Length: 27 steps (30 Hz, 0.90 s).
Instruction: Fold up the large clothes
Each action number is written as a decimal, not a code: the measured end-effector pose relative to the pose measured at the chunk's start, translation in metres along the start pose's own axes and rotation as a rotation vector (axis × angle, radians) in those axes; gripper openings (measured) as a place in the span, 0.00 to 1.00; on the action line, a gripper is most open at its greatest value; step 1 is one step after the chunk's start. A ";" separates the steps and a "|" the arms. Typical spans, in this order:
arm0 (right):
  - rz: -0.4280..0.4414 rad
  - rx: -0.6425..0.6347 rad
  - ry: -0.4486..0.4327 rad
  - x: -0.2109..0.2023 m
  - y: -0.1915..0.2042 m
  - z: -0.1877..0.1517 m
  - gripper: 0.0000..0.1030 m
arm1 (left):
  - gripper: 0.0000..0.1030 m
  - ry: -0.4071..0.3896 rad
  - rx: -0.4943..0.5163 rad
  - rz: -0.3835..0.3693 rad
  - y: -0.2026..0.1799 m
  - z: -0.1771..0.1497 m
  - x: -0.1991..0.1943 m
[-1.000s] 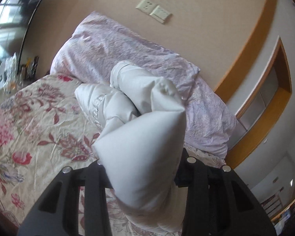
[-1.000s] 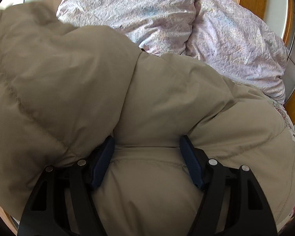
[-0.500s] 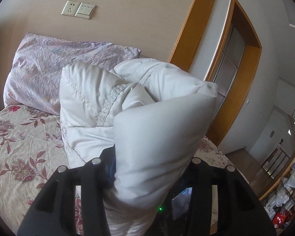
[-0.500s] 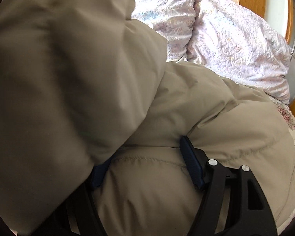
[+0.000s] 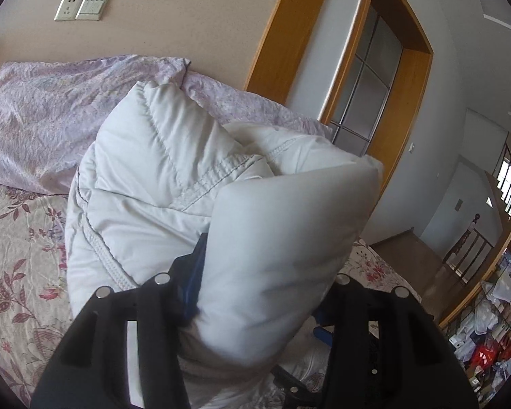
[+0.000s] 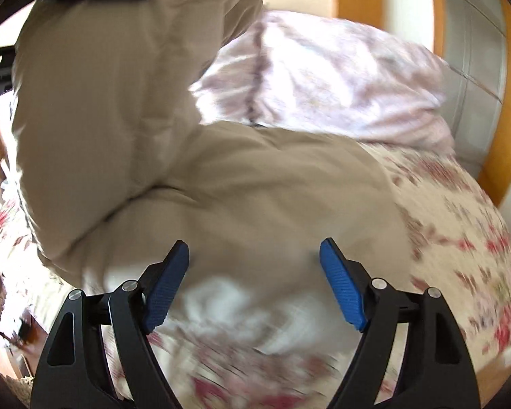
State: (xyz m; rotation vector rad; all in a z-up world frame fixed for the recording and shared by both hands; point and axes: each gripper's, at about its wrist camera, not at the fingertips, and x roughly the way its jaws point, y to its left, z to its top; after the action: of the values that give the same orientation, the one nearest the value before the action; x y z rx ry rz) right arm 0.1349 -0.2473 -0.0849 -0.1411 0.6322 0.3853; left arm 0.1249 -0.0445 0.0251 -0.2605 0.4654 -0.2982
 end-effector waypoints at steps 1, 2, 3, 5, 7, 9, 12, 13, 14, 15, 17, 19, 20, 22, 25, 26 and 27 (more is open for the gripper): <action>-0.012 0.021 0.004 -0.002 -0.009 -0.003 0.78 | 0.47 0.015 0.006 -0.011 -0.006 -0.002 0.008; -0.017 0.035 0.005 -0.004 -0.014 -0.006 0.78 | 0.47 0.026 0.011 -0.019 -0.010 -0.004 0.015; -0.019 0.050 0.005 -0.007 -0.019 -0.010 0.78 | 0.47 0.037 0.017 -0.025 -0.015 -0.007 0.022; -0.023 0.064 0.005 -0.007 -0.029 -0.012 0.78 | 0.47 0.063 0.029 -0.036 -0.026 -0.013 0.037; -0.019 0.073 0.007 -0.003 -0.032 -0.016 0.78 | 0.47 0.091 0.046 -0.046 -0.036 -0.019 0.052; -0.020 0.087 0.007 -0.003 -0.037 -0.021 0.78 | 0.47 0.114 0.070 -0.049 -0.047 -0.026 0.065; -0.008 0.113 0.004 -0.003 -0.046 -0.029 0.78 | 0.48 0.147 0.110 -0.053 -0.062 -0.038 0.082; -0.003 0.119 0.003 -0.003 -0.049 -0.030 0.78 | 0.49 0.156 0.118 -0.054 -0.066 -0.041 0.086; 0.003 0.126 0.001 -0.004 -0.052 -0.031 0.78 | 0.49 0.167 0.125 -0.056 -0.069 -0.044 0.091; 0.011 0.136 -0.003 -0.006 -0.053 -0.034 0.78 | 0.49 0.176 0.129 -0.058 -0.071 -0.047 0.095; 0.025 0.154 -0.006 -0.008 -0.057 -0.037 0.78 | 0.50 0.193 0.133 -0.065 -0.075 -0.050 0.104; 0.038 0.168 -0.004 -0.007 -0.061 -0.040 0.79 | 0.51 0.213 0.126 -0.076 -0.076 -0.053 0.112; 0.046 0.176 -0.002 -0.006 -0.062 -0.041 0.79 | 0.51 0.225 0.121 -0.082 -0.076 -0.054 0.116; 0.060 0.192 0.002 -0.004 -0.065 -0.045 0.79 | 0.52 0.241 0.113 -0.086 -0.075 -0.055 0.124; 0.068 0.205 0.005 -0.002 -0.068 -0.048 0.79 | 0.55 0.256 0.121 -0.077 -0.079 -0.060 0.132; 0.068 0.206 0.005 -0.002 -0.068 -0.048 0.79 | 0.56 0.259 0.128 -0.071 -0.081 -0.060 0.133; 0.067 0.204 0.005 -0.002 -0.068 -0.048 0.79 | 0.57 0.262 0.137 -0.068 -0.084 -0.062 0.136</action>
State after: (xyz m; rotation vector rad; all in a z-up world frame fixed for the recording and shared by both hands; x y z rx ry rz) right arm 0.1337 -0.3219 -0.1216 0.0743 0.6784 0.3827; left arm 0.1927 -0.1786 -0.0562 -0.1037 0.6926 -0.4315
